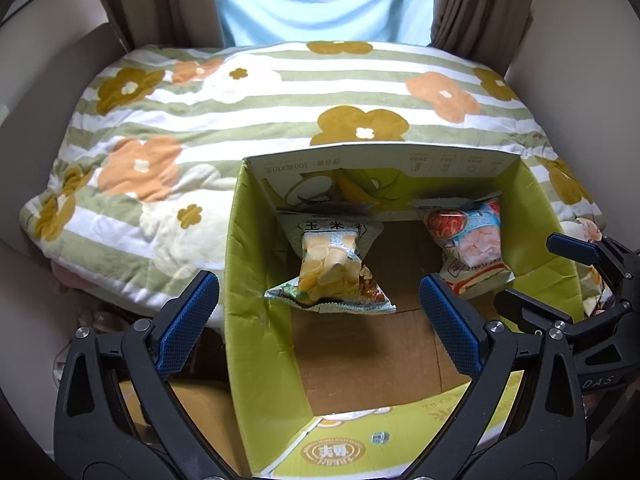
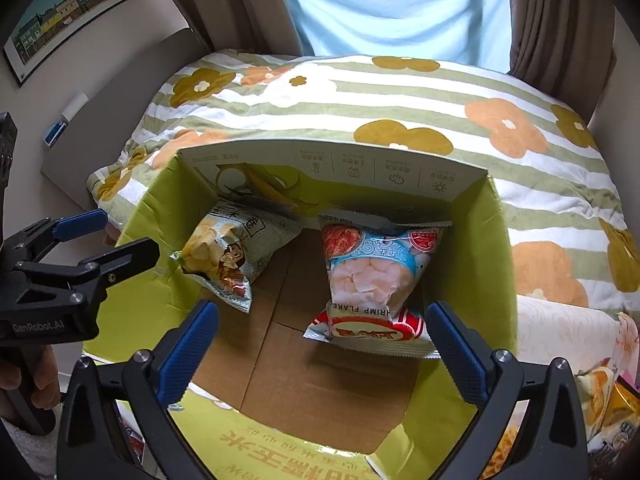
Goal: Organize snacks
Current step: 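Carry both bags over the box and release them inside with both tools, then move both tools back toward the snack pile on the table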
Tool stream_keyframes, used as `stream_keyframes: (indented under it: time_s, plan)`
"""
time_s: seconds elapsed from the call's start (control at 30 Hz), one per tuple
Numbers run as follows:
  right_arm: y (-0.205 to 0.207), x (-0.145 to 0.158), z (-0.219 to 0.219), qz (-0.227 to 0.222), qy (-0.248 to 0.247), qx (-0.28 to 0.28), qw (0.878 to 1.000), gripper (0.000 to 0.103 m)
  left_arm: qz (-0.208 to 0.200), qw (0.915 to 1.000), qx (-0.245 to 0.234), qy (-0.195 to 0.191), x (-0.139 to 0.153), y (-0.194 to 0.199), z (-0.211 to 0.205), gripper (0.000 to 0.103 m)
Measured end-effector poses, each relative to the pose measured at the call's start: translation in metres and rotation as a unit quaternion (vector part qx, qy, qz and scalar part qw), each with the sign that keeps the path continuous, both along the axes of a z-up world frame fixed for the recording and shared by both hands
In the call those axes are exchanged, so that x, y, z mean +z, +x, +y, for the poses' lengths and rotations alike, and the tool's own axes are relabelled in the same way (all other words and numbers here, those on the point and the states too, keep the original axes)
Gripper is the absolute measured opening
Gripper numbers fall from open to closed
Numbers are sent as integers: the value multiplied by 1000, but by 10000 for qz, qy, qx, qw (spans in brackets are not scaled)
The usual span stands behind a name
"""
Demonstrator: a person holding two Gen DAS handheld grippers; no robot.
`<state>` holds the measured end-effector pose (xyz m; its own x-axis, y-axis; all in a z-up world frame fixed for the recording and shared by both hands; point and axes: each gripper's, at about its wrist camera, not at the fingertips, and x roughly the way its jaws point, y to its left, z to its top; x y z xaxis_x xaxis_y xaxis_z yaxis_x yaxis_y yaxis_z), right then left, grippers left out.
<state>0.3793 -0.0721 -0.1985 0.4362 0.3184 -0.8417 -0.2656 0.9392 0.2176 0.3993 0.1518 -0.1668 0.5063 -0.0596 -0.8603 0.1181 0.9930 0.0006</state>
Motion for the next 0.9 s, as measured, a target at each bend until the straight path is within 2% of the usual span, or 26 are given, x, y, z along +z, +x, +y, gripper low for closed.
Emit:
stream_keyframes:
  time_s: [0.27, 0.47, 0.7, 0.9]
  plan:
    - [-41, 45, -9, -368, -136, -164, 9991, 103, -361, 9991, -182, -116, 38, -39, -4, 100]
    - [-75, 67, -27, -549, -236, -464, 9971, 103, -499, 9976, -422, -227, 58, -67, -19, 100]
    - [-115, 81, -71, -629, -183, -942, 9934, 103, -681, 9939, -806, -321, 73, -99, -66, 100]
    - [-147, 86, -129, -757, -208, -1263, 9889, 103, -704, 9909, -1084, -384, 75, -128, -129, 100]
